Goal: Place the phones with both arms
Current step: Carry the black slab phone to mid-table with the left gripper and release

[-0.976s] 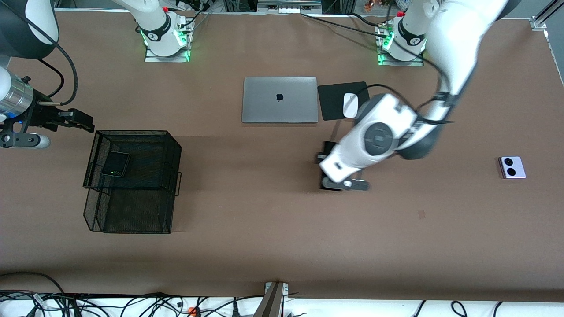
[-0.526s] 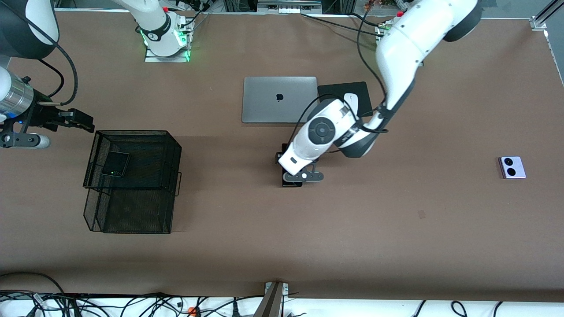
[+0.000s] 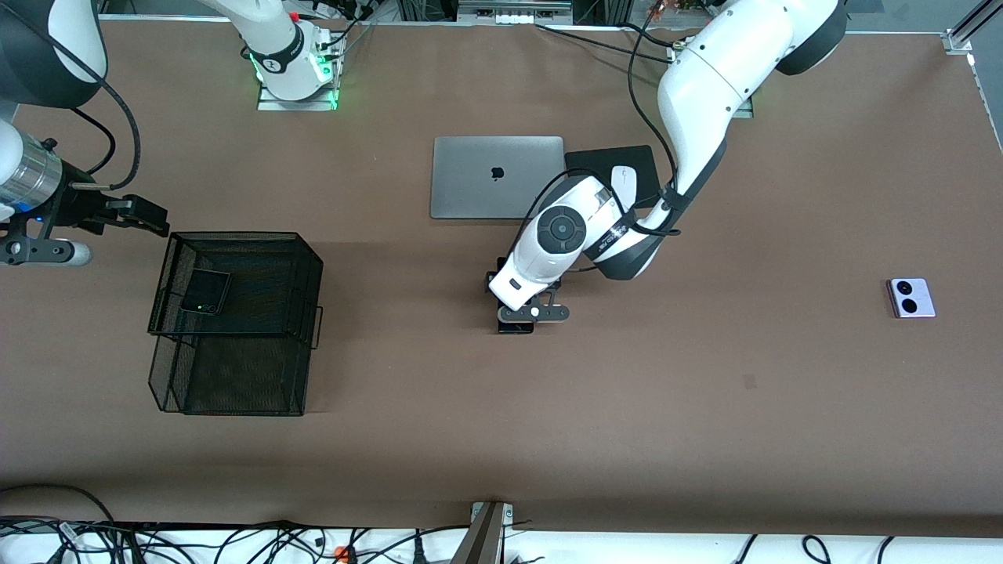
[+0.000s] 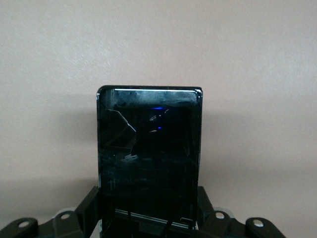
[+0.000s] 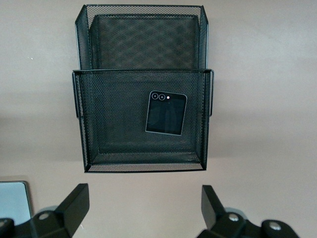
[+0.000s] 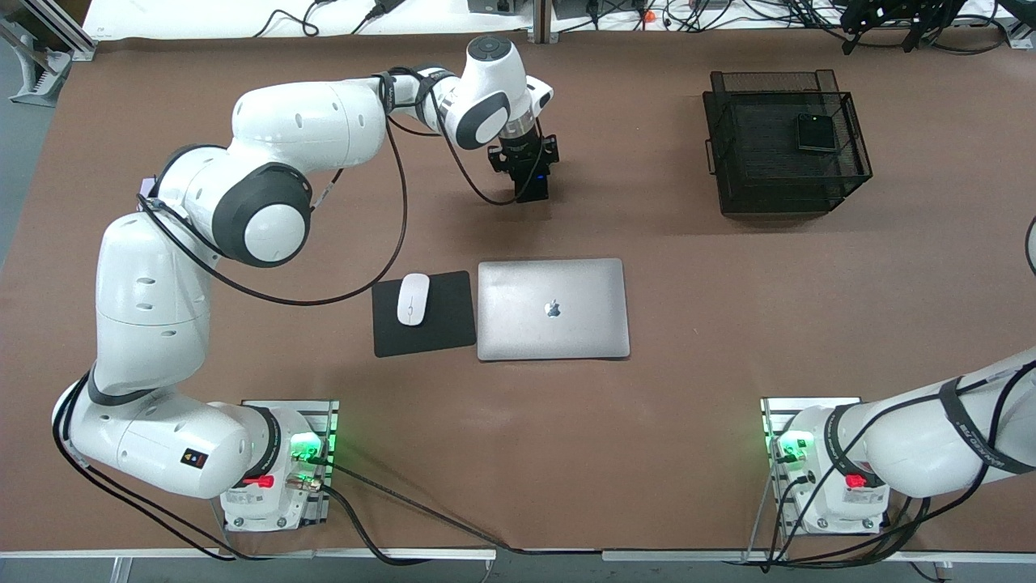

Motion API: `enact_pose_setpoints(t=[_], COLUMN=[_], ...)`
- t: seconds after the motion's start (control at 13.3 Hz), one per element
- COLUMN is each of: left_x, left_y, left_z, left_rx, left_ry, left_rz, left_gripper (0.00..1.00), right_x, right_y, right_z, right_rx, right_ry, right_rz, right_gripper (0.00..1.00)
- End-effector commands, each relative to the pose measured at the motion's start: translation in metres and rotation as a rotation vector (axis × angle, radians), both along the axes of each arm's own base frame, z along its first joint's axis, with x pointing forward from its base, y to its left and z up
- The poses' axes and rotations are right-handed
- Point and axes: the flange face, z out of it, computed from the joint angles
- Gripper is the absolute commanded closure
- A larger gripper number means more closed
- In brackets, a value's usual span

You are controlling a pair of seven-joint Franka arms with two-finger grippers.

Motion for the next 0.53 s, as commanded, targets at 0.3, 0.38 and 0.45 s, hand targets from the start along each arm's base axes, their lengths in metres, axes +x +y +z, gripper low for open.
enact_pose_setpoints(t=[0.3, 0.38, 0.45], left_x=[-0.022, -0.024, -0.030], left_y=[-0.035, -0.037, -0.042], left_z=[-0.023, -0.028, -0.031], left_rx=[-0.019, -0.007, 0.009], left_ry=[-0.012, -0.023, -0.030], left_rz=[0.024, 0.030, 0.021], left_gripper=[0.55, 0.51, 0.39], right_x=[-0.002, -0.002, -0.002], right_y=[0.001, 0.001, 0.001], right_z=[0.001, 0.001, 0.001], right_rx=[-0.013, -0.013, -0.013], right_ry=[-0.002, -0.002, -0.002], right_rz=[-0.012, -0.012, -0.012], right_gripper=[0.00, 0.00, 0.00])
